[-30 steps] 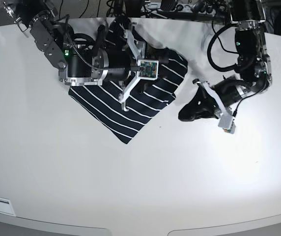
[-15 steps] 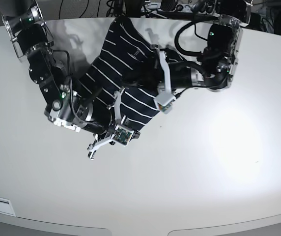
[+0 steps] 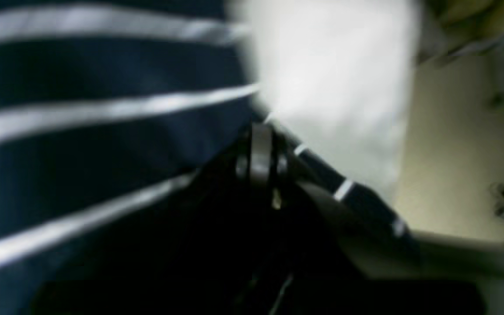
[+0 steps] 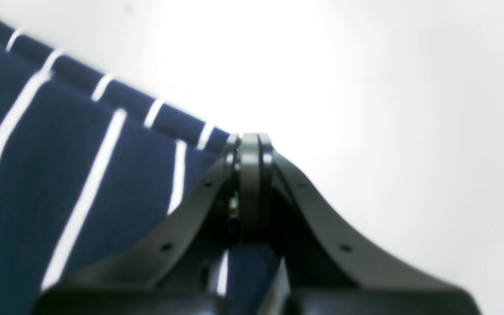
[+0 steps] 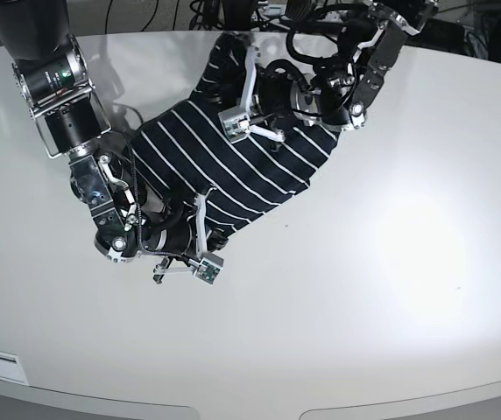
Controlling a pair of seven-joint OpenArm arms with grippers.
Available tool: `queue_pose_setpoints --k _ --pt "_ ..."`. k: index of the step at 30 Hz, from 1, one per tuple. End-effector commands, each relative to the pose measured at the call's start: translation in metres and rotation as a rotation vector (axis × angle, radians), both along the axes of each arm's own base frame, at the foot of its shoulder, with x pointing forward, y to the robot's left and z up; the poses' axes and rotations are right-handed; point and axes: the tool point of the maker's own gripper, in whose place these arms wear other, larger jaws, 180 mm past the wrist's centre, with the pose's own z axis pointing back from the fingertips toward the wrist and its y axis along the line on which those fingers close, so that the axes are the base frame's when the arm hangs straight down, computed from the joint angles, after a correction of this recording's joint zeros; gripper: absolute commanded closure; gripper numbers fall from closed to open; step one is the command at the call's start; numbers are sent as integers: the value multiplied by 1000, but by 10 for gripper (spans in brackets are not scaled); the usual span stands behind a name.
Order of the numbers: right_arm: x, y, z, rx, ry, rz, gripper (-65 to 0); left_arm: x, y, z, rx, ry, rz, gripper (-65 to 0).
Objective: Fold the T-shirt properly
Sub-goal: 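Press and square the folded bundle with both grippers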
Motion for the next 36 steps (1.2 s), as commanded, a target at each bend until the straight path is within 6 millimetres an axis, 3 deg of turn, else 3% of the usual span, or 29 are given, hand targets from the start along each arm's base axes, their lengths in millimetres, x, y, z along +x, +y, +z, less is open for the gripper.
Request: queue_pose_setpoints --k 1,7,12,20,24,26,33,36 --pt "7 -3 17 25 -24 2 0 10 8 2 21 -56 -3 0" --pt "-36 -7 29 66 5 57 0 37 60 -25 171 -116 21 0" --pt "-84 -5 29 72 0 113 0 65 88 -34 226 -133 56 0" --pt "-147 1 7 67 77 106 0 117 129 -22 296 -185 112 0" --pt "-173 11 14 94 80 130 0 145 136 -7 284 -244 141 0" --pt "-175 12 20 77 45 125 0 156 136 2 283 -270 147 0" --pt "-143 3 53 19 -140 -13 0 192 143 34 316 -371 162 0" --pt "-135 1 71 36 -186 -68 0 216 153 49 348 -429 256 0"
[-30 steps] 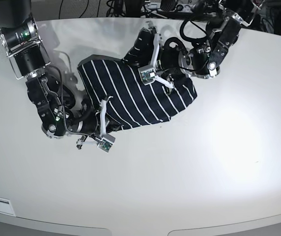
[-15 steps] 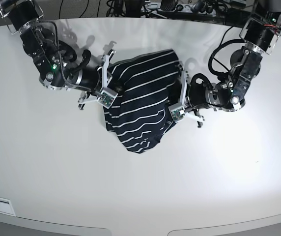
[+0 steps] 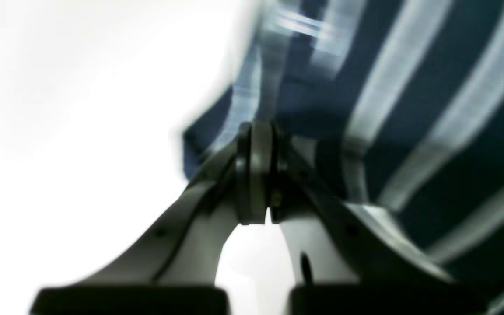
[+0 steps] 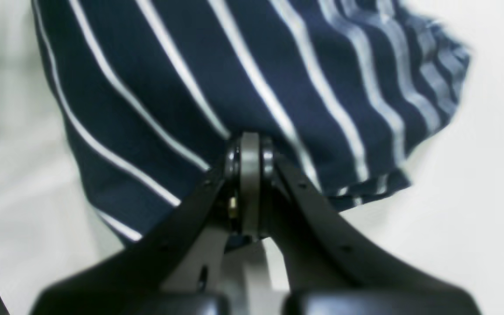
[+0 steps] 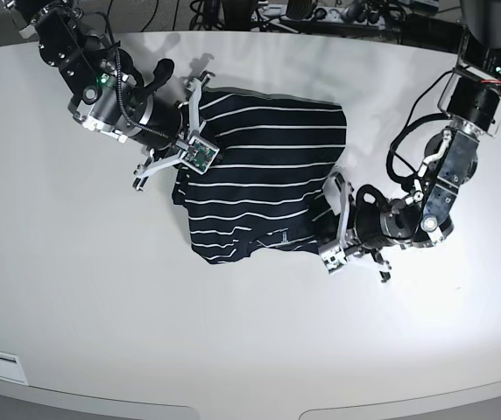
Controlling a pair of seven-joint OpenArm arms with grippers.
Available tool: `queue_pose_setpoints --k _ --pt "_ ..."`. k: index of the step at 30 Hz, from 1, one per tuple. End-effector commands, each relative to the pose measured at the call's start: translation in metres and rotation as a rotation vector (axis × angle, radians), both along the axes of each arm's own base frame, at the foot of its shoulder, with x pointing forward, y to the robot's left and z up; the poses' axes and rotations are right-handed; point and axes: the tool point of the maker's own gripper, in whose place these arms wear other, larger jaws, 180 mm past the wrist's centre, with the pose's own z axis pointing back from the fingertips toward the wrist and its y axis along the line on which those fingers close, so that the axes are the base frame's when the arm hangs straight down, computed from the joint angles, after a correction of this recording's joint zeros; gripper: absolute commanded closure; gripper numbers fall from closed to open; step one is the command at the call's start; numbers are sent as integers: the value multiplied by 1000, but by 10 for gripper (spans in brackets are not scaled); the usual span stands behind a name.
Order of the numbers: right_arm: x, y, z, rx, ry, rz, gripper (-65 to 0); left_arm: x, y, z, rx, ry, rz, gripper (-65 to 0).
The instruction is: Fold the T-shirt properly
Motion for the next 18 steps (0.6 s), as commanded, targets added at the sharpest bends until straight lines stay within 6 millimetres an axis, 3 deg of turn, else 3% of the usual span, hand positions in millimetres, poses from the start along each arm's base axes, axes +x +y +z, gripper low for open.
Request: queue_pose_setpoints --k 1,4,8,11,14,18 --pt "10 -2 17 14 -62 -18 0 18 4 23 -11 -69 27 0" --pt "16 -5 28 22 -101 -64 0 26 6 33 -33 -75 87 0" --pt "17 -3 40 58 -127 -79 0 1 -21 45 -211 57 3 0" --pt "23 -3 52 112 -155 -93 0 -13 -32 65 -397 118 -49 0" --pt "33 -12 68 187 -172 -113 0 -17 -25 87 -585 159 -1 0" --pt "31 -21 105 357 -169 -22 0 -29 -7 96 -718 228 56 0"
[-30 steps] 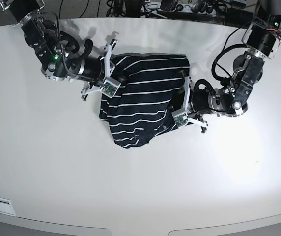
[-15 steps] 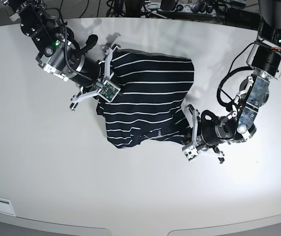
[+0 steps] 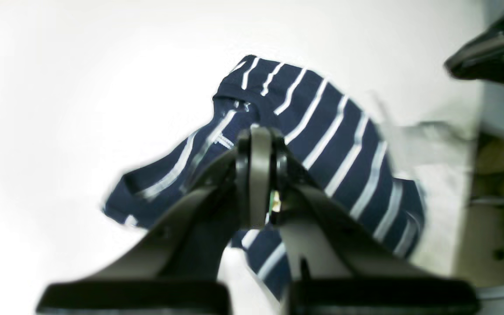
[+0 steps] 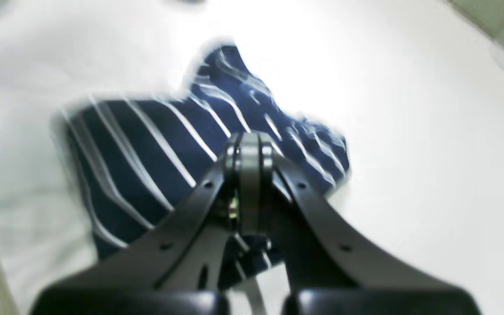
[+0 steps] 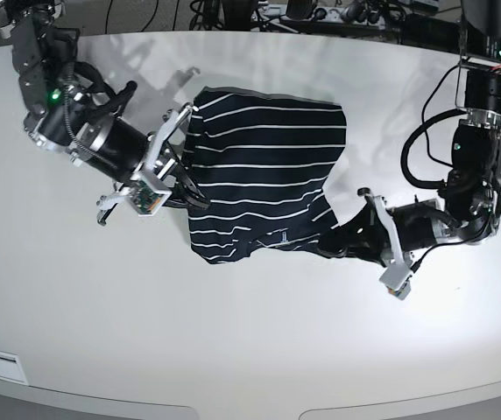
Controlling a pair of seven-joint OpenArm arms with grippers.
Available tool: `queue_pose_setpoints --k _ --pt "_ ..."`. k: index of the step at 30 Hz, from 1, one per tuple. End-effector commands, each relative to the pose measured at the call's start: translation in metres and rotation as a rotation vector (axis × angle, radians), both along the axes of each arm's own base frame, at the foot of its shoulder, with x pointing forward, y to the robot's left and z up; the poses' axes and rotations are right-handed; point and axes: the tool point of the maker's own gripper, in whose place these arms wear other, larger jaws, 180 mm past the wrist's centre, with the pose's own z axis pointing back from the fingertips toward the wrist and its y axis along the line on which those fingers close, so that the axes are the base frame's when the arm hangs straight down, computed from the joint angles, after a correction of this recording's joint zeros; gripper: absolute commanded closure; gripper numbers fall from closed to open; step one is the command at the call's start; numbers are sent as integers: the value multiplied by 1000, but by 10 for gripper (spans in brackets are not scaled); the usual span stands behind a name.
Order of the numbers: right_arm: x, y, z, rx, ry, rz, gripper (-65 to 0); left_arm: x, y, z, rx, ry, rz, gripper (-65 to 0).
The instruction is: Fold the T-shirt properly
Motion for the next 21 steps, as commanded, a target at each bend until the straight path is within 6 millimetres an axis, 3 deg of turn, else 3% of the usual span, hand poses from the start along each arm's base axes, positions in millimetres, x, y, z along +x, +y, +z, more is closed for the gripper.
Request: queue_pose_setpoints --k 1,4,8,12,15,21 --pt "2 -4 23 53 -57 21 0 4 4 19 -44 -36 6 0" --pt "-6 -17 50 145 -83 91 0 -12 12 14 -89 33 2 0" --pt "-21 -44 55 233 24 63 0 -48 14 9 -121 99 -34 0" --pt "-51 -65 42 294 180 35 0 -88 6 12 -87 79 -77 0" --pt "-69 -89 15 211 284 -45 0 -122 -8 19 -70 56 -131 0" --pt "-108 -117 5 82 362 -150 0 -190 -21 24 -45 84 -185 0"
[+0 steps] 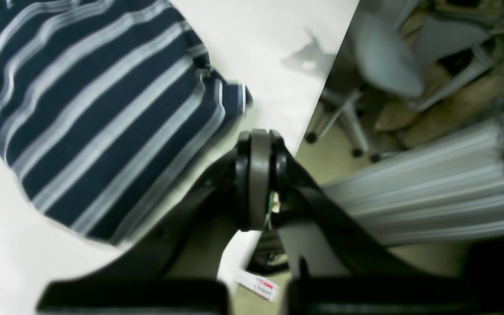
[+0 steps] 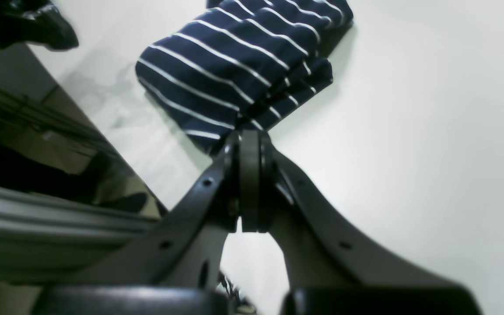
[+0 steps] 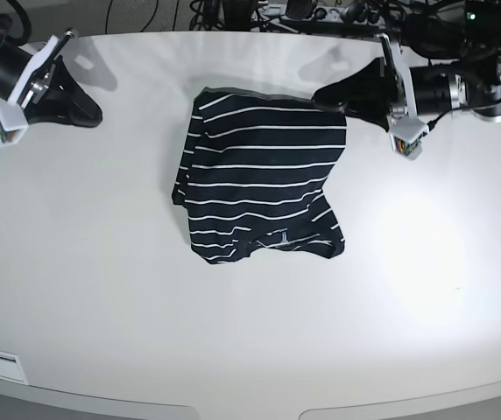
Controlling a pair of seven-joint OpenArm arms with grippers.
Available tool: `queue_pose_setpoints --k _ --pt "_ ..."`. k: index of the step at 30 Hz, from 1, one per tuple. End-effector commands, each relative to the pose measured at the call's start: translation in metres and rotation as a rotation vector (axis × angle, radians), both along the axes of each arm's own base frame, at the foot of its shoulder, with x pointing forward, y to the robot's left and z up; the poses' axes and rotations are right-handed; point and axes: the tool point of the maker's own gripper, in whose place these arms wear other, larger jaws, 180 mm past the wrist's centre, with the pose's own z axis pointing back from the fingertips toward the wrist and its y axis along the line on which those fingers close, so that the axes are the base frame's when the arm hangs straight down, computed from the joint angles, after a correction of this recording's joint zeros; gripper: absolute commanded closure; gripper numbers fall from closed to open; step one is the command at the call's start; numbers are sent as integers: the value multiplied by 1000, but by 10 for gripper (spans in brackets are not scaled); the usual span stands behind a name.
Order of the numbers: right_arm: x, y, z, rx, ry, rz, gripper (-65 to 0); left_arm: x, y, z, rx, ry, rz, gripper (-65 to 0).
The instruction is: Fold the T-shirt properly
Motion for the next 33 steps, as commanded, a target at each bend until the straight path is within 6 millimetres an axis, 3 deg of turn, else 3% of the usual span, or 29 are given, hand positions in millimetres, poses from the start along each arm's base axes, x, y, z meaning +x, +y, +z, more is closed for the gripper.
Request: queue_pose_setpoints --k 1,7,14,16,19,23,26,33 --pt "-7 2 8 -7 -12 18 0 -11 -2 9 -13 -14 -18 0" --pt "-73 -5 -22 -111 256 51 0 -83 -3 5 62 129 -39 0" --pt "-147 -2 -38 -91 543 45 0 -164 14 -25 202 427 -8 0" --pt "-163 3 -42 -57 609 35 0 -179 14 -30 221 475 33 0" --pt "-188 3 -64 -1 742 8 0 -191 18 -43 247 528 111 0" --pt "-223 1 -117 -30 864 -49 0 -214 26 -83 282 644 167 0" --pt "-244 6 -159 -72 904 -46 0 -229 35 -126 325 720 207 0" --pt "-256 21 -247 -179 889 57 0 -225 60 -243 474 754 304 0"
